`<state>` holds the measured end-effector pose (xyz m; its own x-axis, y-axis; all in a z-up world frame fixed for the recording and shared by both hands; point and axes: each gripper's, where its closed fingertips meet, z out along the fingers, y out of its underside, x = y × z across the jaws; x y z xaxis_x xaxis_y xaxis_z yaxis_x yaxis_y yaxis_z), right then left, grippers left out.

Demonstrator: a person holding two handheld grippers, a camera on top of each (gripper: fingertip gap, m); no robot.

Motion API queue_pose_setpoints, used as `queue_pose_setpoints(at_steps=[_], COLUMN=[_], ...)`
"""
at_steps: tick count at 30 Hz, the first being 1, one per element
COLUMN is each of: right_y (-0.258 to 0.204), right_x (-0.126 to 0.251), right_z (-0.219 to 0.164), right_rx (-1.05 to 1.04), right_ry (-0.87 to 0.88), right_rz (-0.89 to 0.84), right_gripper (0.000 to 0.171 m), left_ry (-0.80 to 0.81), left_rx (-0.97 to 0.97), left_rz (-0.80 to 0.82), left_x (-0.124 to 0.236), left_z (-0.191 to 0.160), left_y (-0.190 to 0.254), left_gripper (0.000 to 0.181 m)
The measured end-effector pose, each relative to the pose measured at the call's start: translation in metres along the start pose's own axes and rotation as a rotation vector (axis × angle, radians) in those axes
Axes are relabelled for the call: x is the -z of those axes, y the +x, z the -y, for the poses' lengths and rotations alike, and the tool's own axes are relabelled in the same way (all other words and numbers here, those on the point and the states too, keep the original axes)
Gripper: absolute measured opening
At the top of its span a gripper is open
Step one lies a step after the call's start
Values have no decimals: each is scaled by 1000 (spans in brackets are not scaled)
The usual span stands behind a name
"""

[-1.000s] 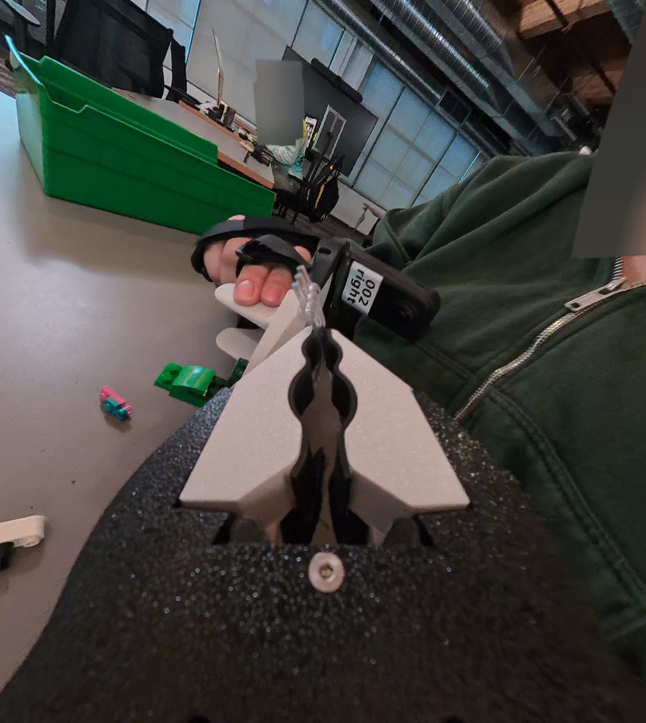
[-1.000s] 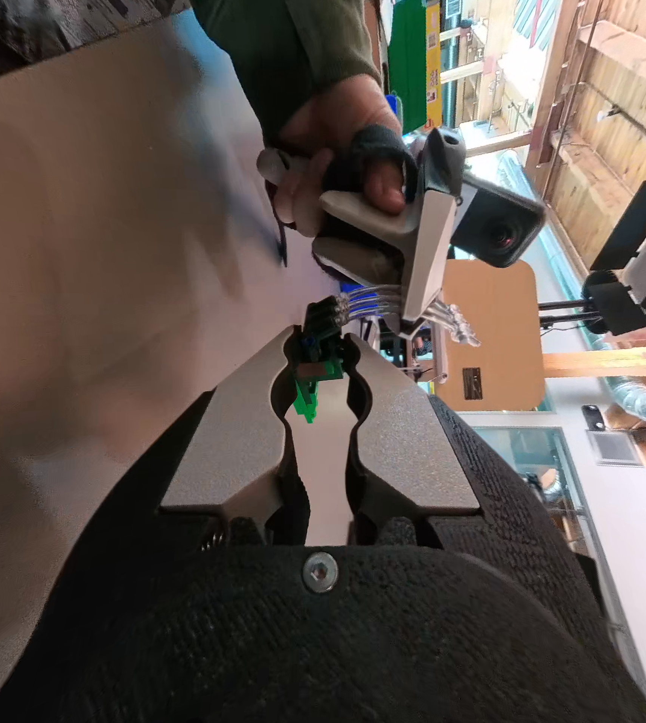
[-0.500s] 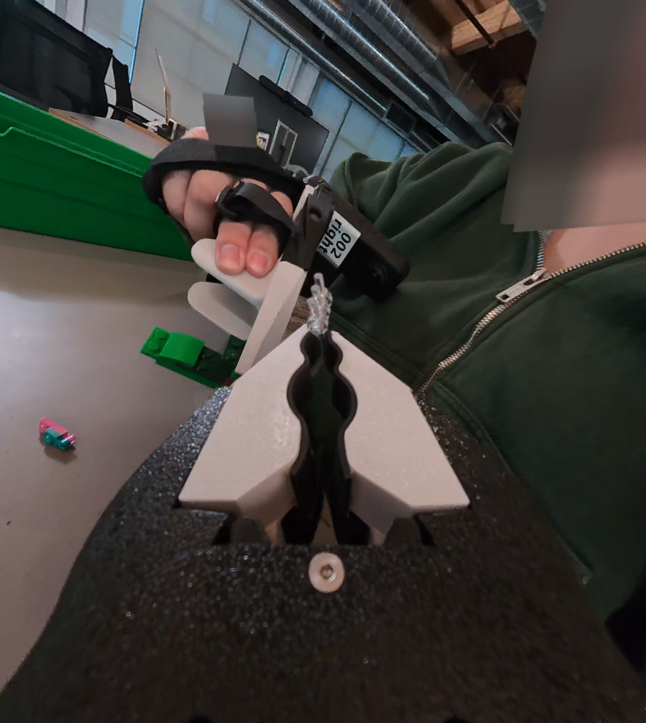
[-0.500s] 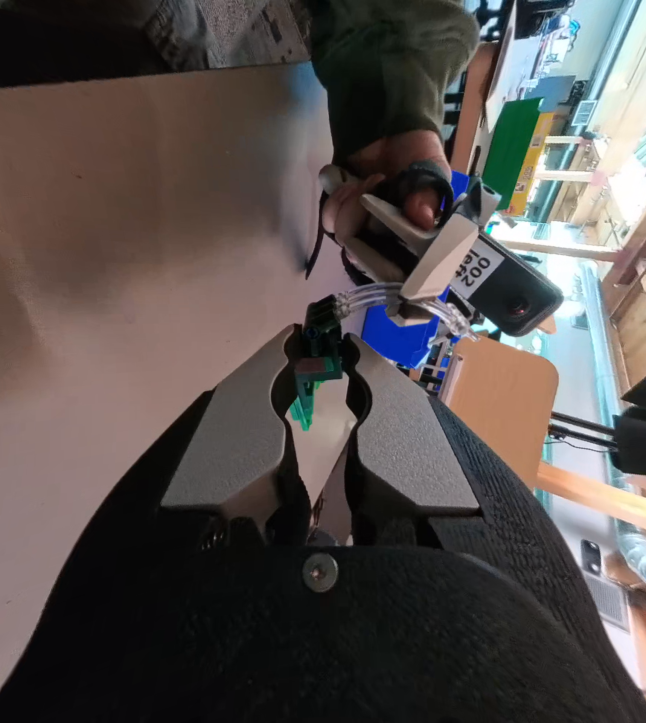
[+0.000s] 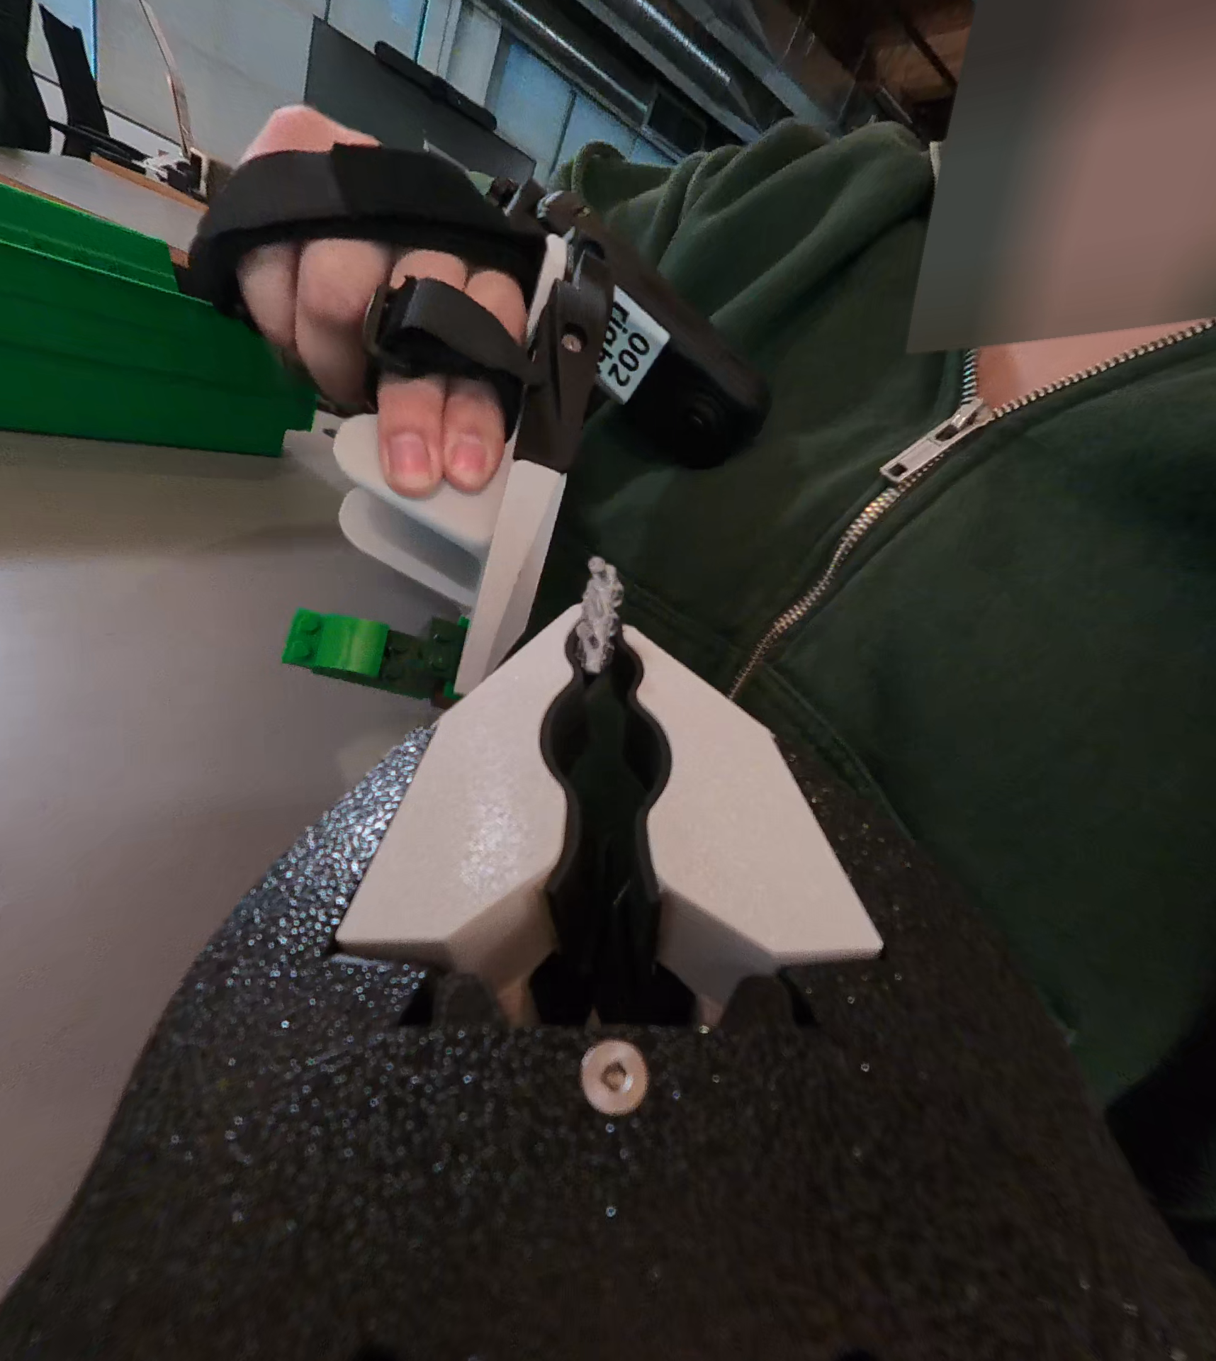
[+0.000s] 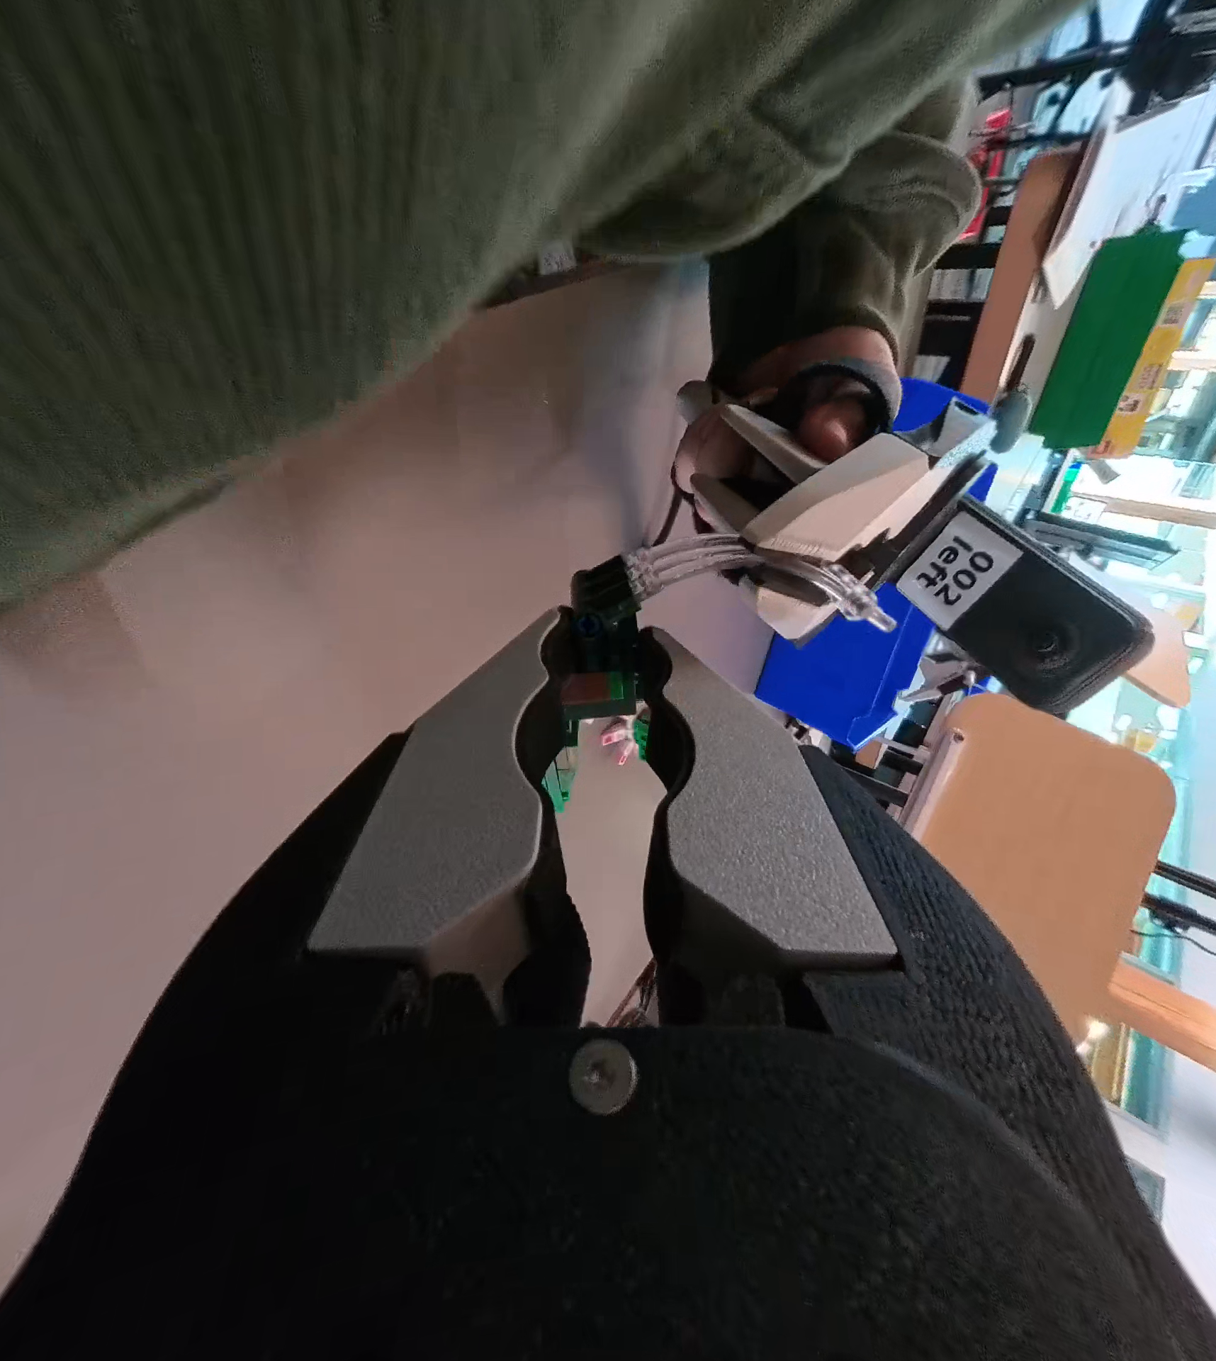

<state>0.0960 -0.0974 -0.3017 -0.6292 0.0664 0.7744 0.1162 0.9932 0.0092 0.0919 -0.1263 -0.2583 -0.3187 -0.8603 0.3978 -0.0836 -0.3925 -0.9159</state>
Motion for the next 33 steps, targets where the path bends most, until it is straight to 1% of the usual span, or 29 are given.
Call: queue_pose_setpoints(at_steps=[6, 13, 22, 33], right_y=[-2, 5, 9, 12], right_x=[9, 11, 7, 1], right_z=[8, 3, 0, -3], right_rx=[52, 83, 70, 50], right_ry=[-12, -49, -53, -42], right_rz=[84, 83, 77, 71], right_gripper=[17, 17, 19, 19], left_ry=[34, 52, 19, 25], left_rx=[-19, -52, -96, -79], left_rz=[-19, 0, 52, 62], left_x=[-9, -1, 4, 12], left_z=[-2, 1, -1, -2], left_y=[10, 9, 9, 6], left_gripper=[1, 1, 1, 1])
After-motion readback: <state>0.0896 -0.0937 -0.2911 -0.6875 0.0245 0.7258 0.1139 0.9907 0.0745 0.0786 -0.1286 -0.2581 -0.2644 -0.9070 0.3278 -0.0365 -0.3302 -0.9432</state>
